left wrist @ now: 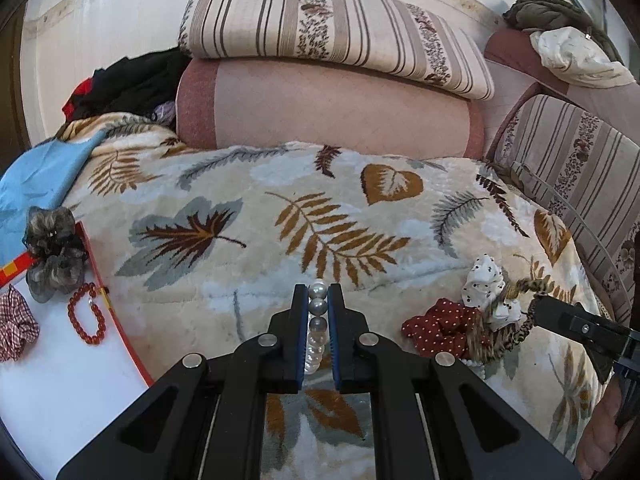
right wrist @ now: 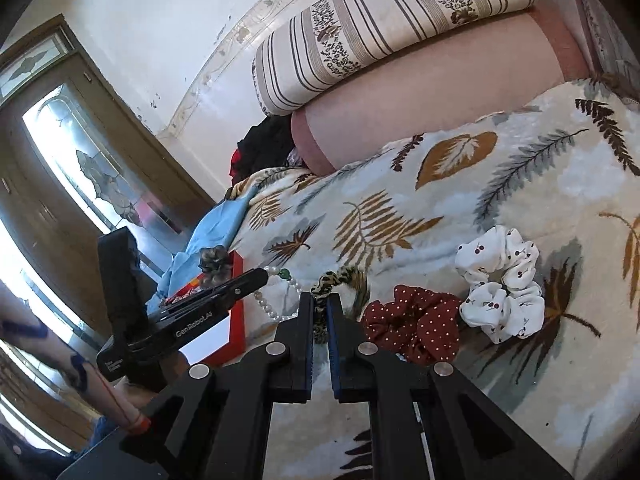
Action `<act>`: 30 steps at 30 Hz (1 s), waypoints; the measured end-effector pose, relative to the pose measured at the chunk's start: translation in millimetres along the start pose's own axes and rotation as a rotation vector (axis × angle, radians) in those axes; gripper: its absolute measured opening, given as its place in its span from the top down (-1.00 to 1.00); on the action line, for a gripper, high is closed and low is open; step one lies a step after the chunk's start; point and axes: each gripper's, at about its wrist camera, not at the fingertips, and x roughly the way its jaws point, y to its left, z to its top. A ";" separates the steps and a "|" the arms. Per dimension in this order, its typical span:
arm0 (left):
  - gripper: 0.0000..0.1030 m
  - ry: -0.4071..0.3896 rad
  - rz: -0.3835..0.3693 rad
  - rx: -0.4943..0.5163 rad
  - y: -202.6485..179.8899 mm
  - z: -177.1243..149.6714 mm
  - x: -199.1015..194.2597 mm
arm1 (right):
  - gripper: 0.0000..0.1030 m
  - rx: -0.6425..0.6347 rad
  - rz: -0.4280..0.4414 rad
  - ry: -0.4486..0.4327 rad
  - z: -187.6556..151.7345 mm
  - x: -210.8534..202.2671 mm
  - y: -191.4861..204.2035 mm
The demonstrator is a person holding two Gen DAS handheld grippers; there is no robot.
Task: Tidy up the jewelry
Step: 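Carry the pearl bracelet and gold chain bracelet over the red tray with both tools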
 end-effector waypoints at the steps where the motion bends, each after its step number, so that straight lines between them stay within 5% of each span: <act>1: 0.82 -0.010 -0.002 0.001 -1.3 0.6 -2.1 | 0.86 -0.001 -0.003 -0.002 0.2 -0.7 0.1; 30: 0.82 -0.092 0.108 0.030 12.8 2.8 -37.4 | 0.86 -0.001 -0.016 0.023 -6.9 8.4 10.2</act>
